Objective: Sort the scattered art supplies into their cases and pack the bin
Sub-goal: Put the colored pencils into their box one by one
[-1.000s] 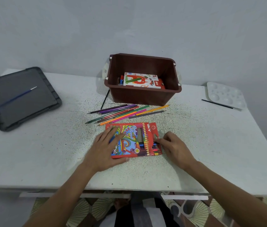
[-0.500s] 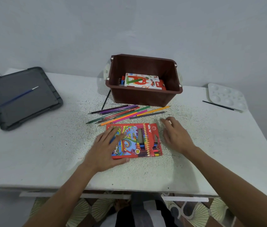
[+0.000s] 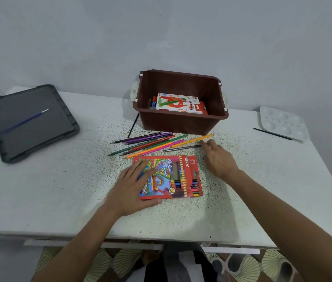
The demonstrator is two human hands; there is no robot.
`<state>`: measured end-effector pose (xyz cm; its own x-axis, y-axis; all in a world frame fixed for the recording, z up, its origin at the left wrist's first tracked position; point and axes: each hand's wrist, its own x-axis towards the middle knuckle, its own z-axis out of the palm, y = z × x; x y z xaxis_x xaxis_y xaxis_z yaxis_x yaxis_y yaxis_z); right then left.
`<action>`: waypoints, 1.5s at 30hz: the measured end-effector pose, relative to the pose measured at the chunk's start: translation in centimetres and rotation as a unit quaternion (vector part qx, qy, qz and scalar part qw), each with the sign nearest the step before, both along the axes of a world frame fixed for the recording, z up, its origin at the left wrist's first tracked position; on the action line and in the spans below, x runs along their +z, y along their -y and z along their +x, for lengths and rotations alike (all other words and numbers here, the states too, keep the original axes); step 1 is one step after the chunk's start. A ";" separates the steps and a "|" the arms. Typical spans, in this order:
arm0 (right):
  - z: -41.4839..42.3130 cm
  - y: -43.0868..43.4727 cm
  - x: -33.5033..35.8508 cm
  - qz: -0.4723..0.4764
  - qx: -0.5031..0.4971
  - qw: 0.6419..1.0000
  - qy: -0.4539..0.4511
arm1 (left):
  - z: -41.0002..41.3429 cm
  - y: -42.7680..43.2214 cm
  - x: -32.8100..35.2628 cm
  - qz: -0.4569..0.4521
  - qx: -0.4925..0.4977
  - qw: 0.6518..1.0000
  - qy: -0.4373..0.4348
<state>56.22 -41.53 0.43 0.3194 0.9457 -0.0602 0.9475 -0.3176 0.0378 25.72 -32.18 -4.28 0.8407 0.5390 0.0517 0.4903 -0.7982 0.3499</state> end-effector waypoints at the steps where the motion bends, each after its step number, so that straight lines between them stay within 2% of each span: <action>1: 0.0 0.1 0.0 0.000 -0.002 1.000 0.008 | 0.0 0.0 0.0 -0.001 -0.001 1.000 0.001; 7: 1.1 1.4 0.2 -0.008 -0.031 0.998 0.054 | 0.0 0.0 0.1 -0.006 0.003 1.000 0.005; 12: 2.9 3.6 0.3 0.063 -0.034 0.994 0.080 | 0.0 0.1 0.2 0.001 0.002 1.000 -0.001; 18: 5.2 7.3 1.0 0.142 0.029 0.987 0.074 | -0.1 0.1 0.3 0.002 0.001 1.000 -0.008; 22: 5.9 9.9 0.7 0.155 0.061 0.983 0.079 | 0.0 0.1 0.3 -0.004 0.001 1.000 -0.012; 36: -1.2 8.2 -1.8 0.137 0.177 0.973 -0.059 | 0.0 0.1 0.3 0.003 0.003 1.000 -0.025; 40: -2.2 7.3 -1.9 0.132 0.167 0.970 -0.118 | 0.0 0.1 0.4 0.002 0.004 1.000 -0.026; 45: -2.6 6.9 -1.5 0.145 0.173 0.964 -0.143 | 0.1 0.2 0.3 -0.003 0.005 1.000 -0.024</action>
